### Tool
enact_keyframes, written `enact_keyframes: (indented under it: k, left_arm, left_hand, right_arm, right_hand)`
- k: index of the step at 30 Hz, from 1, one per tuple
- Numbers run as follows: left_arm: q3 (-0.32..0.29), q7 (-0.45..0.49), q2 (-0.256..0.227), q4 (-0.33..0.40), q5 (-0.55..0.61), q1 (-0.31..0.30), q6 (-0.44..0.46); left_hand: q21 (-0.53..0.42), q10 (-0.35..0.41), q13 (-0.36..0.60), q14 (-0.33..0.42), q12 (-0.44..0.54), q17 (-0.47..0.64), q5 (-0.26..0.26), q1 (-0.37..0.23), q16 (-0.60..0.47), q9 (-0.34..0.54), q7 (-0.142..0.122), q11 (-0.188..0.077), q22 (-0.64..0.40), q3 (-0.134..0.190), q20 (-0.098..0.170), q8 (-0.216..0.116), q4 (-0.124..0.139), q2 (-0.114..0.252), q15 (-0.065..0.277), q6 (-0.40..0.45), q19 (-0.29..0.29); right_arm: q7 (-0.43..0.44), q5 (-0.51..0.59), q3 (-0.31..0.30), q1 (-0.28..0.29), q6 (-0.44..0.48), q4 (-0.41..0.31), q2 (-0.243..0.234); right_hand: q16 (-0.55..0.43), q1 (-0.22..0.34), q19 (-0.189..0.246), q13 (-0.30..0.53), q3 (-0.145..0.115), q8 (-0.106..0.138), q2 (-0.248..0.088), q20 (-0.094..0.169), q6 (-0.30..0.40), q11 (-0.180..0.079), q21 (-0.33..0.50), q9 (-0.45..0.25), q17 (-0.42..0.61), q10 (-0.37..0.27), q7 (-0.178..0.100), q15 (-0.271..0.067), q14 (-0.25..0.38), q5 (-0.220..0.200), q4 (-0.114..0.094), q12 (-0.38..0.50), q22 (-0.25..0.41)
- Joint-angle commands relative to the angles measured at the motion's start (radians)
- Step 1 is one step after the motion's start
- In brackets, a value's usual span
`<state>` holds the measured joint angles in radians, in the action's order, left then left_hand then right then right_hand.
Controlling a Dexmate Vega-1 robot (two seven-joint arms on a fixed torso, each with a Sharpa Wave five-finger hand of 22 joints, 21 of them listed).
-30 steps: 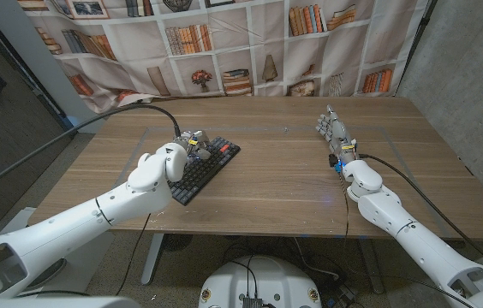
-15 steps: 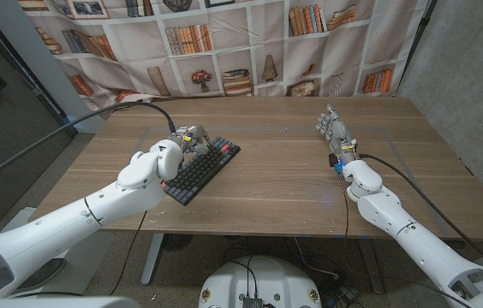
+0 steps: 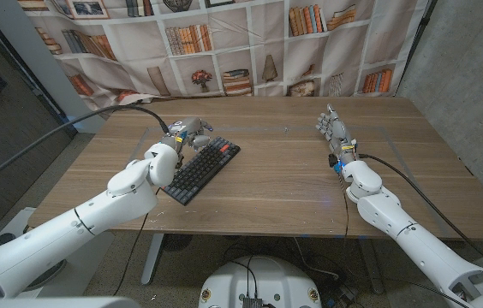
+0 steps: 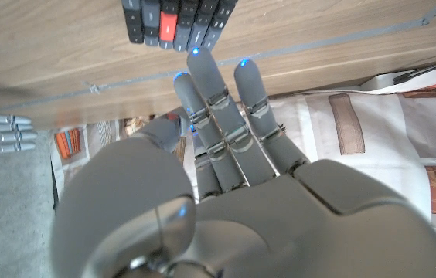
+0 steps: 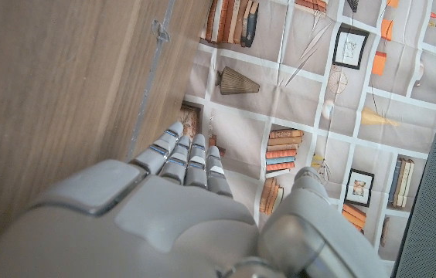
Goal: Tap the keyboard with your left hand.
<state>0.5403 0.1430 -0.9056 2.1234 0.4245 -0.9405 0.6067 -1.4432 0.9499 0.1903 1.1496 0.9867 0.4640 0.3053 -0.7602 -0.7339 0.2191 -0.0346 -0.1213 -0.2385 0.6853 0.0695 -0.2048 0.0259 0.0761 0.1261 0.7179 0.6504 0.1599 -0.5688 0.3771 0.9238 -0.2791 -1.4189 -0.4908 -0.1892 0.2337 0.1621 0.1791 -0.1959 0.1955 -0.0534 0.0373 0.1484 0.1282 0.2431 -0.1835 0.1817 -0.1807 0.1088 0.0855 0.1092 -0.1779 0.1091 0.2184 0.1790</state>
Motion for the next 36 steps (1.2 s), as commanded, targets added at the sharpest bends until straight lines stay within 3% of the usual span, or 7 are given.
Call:
enact_keyframes:
  k: [1,5,12,21,26,29,36]
  left_arm:
    - [-0.110,0.145,0.031,-0.049,-0.160,-0.085,-0.192]
    - [-0.129,0.179,0.048,-0.076,-0.200,-0.099,-0.251]
    - [-0.173,0.255,0.096,-0.142,-0.284,-0.130,-0.395]
    - [-0.203,0.246,0.145,-0.237,-0.412,-0.128,-0.567]
    - [-0.210,0.233,0.174,-0.287,-0.473,-0.117,-0.641]
    - [-0.209,0.213,0.222,-0.384,-0.534,-0.088,-0.766]
    - [-0.220,0.146,0.295,-0.521,-0.682,-0.042,-0.906]
  left_hand:
    - [0.139,-0.169,-0.003,-0.245,-0.185,-0.134,-0.075,0.167,0.183,-0.007,0.017,0.050,0.070,0.011,-0.067,-0.004,0.116,-0.019,-0.082,-0.018,-0.188]
    - [0.290,-0.338,0.002,-0.442,-0.346,-0.199,-0.123,0.292,0.287,-0.009,0.023,0.088,0.072,-0.005,-0.144,0.006,0.141,-0.044,-0.136,-0.100,-0.329]
    - [0.423,-0.411,0.003,-0.608,-0.455,-0.234,-0.137,0.424,0.361,-0.013,0.040,0.108,0.073,-0.062,-0.184,0.014,0.143,-0.092,-0.167,-0.193,-0.426]
    - [0.524,-0.482,0.006,-0.705,-0.544,-0.254,-0.128,0.544,0.407,-0.017,0.063,0.146,0.071,-0.145,-0.237,0.018,0.140,-0.169,-0.185,-0.287,-0.497]
    - [0.580,-0.527,0.007,-0.756,-0.593,-0.262,-0.117,0.610,0.434,-0.021,0.074,0.161,0.072,-0.201,-0.227,0.025,0.135,-0.222,-0.195,-0.361,-0.528]
    - [0.616,-0.573,0.007,-0.802,-0.629,-0.265,-0.108,0.636,0.458,-0.023,0.076,0.172,0.071,-0.227,-0.212,0.026,0.130,-0.234,-0.194,-0.417,-0.551]
    - [0.636,-0.572,0.007,-0.792,-0.640,-0.268,-0.102,0.639,0.458,-0.024,0.077,0.169,0.071,-0.236,-0.203,0.018,0.122,-0.232,-0.188,-0.421,-0.560]
  right_arm:
    - [0.002,0.002,-0.003,0.005,-0.007,-0.003,-0.001]
    - [0.002,0.001,-0.003,0.004,-0.003,-0.003,-0.001]
    - [-0.004,0.004,-0.002,-0.001,-0.005,-0.001,-0.004]
    - [-0.015,0.005,-0.004,-0.008,-0.029,0.013,0.002]
    - [-0.025,0.010,-0.003,-0.014,-0.048,0.022,0.005]
    - [-0.030,0.016,-0.002,-0.016,-0.056,0.019,0.003]
    - [-0.025,0.016,-0.009,-0.005,-0.065,0.004,-0.002]
  right_hand:
    - [0.001,0.003,0.009,0.005,-0.005,0.001,-0.004,0.003,0.007,-0.004,-0.005,-0.003,0.003,-0.009,-0.002,-0.001,0.007,0.001,0.005,-0.002,0.006]
    - [0.001,0.003,0.009,0.005,-0.005,0.001,-0.004,0.004,0.007,-0.004,-0.005,-0.003,0.003,-0.009,-0.002,0.000,0.007,0.001,0.005,-0.002,0.006]
    - [0.002,0.002,0.009,0.005,-0.004,0.001,-0.004,0.003,0.007,-0.004,-0.006,-0.003,0.003,-0.010,-0.003,-0.001,0.007,0.001,0.005,-0.003,0.006]
    - [0.002,0.002,0.011,0.005,-0.004,0.000,-0.004,0.005,0.007,-0.003,-0.007,-0.003,0.003,-0.010,-0.004,-0.001,0.007,0.001,0.005,-0.003,0.006]
    - [-0.004,0.004,0.034,0.005,-0.005,0.006,-0.005,0.021,0.024,-0.017,-0.002,-0.003,0.002,-0.023,-0.014,-0.014,0.027,0.000,0.007,0.001,0.006]
    - [-0.004,0.006,0.037,0.005,-0.005,0.006,-0.005,0.023,0.025,-0.018,-0.001,-0.003,0.002,-0.026,-0.015,-0.015,0.029,0.000,0.008,0.002,0.006]
    - [-0.003,0.007,0.036,0.005,-0.006,0.007,-0.005,0.023,0.029,-0.020,-0.003,-0.003,0.002,-0.028,-0.018,-0.013,0.029,0.000,0.009,0.002,0.006]
